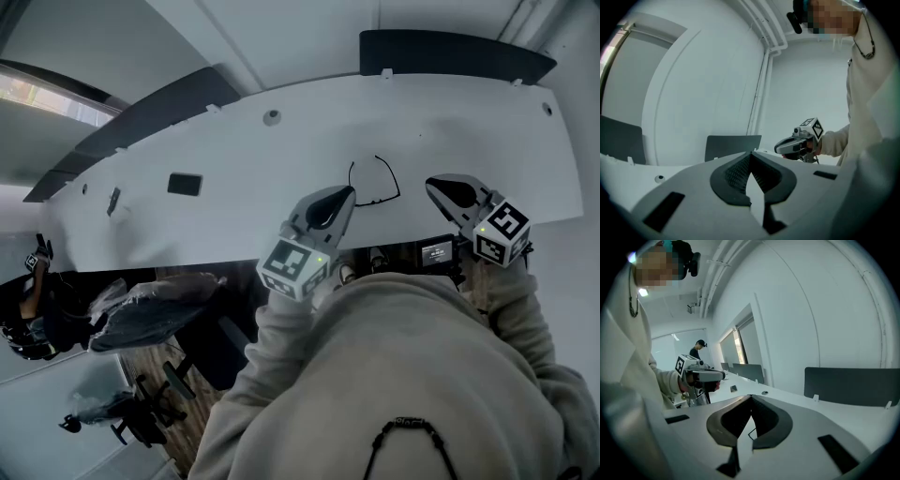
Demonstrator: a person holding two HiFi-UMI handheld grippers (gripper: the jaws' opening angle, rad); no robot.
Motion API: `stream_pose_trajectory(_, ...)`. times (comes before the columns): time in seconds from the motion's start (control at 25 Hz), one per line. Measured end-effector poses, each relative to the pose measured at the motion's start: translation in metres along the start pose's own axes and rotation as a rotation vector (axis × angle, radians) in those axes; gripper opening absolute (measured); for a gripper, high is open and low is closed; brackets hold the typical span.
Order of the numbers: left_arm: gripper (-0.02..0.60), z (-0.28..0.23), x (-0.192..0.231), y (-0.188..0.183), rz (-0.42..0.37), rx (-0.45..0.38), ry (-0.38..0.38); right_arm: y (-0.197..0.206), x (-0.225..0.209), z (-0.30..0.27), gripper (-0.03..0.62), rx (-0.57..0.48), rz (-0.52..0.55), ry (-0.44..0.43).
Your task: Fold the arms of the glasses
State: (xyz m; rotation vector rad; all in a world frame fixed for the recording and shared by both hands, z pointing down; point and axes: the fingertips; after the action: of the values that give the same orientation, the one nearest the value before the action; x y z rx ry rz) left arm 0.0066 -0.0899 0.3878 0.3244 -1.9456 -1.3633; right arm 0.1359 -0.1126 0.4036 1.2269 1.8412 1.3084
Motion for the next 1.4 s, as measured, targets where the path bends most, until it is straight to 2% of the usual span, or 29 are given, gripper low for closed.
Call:
stream_pose_trajectory(0.12,0.005,-0.001,0.0,-0.001,0.006,0.001,0.005,0.002,-0.002,0.0,0.021,0.02,0.051,0.012)
stream_pose_trajectory(0.28,0.005,-0.004,0.002,0.0,0.001,0.006,-0.008,0.004,-0.006,0.002,0.021,0.025,0.045,0.024)
stream_pose_trajectory(0.6,0.005,-0.005,-0.001,0.001,0.015,0.003,0.016,0.013,-0.008,0.004,0.021,0.04,0.009,0.028)
stream_pose_trajectory(1.4,0.005,0.008,-0.001,0.001,0.025,-0.012,-0.005,0.019,0.003,-0.004,0.023,0.072,0.025,-0.01)
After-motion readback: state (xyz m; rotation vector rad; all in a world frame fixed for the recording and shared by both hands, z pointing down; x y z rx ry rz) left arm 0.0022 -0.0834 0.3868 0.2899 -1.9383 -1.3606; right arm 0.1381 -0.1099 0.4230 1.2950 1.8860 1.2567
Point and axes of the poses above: the fingertips, and each gripper's own axes: z backward along the fingers, x to its left, y out of its underside, and after that the axes turned 14 degrees about z, right-handed
